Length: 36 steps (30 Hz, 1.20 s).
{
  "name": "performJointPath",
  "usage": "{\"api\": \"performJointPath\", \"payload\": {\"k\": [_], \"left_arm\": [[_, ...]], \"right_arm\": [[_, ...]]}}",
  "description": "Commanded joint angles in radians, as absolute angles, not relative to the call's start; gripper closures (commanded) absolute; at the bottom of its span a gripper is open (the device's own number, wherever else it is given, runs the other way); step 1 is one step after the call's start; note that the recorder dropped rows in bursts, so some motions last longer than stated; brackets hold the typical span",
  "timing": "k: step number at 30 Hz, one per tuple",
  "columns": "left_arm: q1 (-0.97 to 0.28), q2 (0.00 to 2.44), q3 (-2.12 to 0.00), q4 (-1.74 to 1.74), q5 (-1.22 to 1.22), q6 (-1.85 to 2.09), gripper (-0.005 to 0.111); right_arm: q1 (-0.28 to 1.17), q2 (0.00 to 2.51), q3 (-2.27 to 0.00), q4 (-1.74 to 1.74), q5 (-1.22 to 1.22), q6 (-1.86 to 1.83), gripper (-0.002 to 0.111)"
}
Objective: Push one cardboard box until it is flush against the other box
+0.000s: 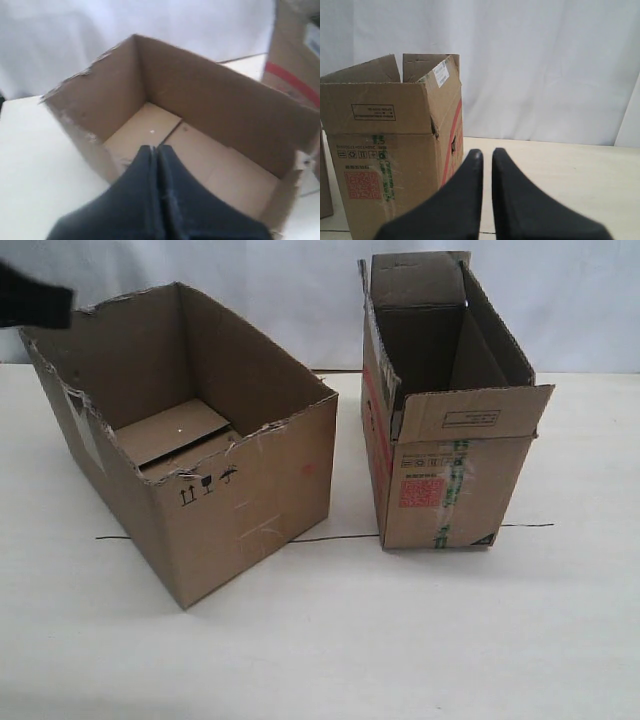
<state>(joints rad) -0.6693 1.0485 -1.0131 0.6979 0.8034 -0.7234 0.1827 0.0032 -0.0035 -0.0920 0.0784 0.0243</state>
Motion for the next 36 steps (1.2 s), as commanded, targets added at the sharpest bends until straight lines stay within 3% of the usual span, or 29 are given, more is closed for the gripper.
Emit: {"api": "performJointPath", "payload": {"k": [1,10,16,28,36], "left_arm": [[-0.472,0.943,-0.793,0.785,0.619,-0.953,0.107],[-0.024,0.936,-0.526,0.766,0.124,-1.127,0.107],[0.198,1.055,-0.442,0.774,-0.096,-1.141,0.107],[0.234,1.597,-0.525,0.68,-0.598,-1.149,0.107],[0.234,1.8,-0.653,0.637,-0.76,-1.18,0.107]], "right_arm": [[0.176,0.0,0.0,-0.089,0.079,0.021,0.103],[0.176,0.0,0.0,-0.089,0.079,0.021,0.103],[0.176,0.0,0.0,-0.089,0.079,0.021,0.103],[0.176,0.0,0.0,-0.089,0.079,0.021,0.103],[0.176,0.0,0.0,-0.089,0.079,0.021,0.103]]}}
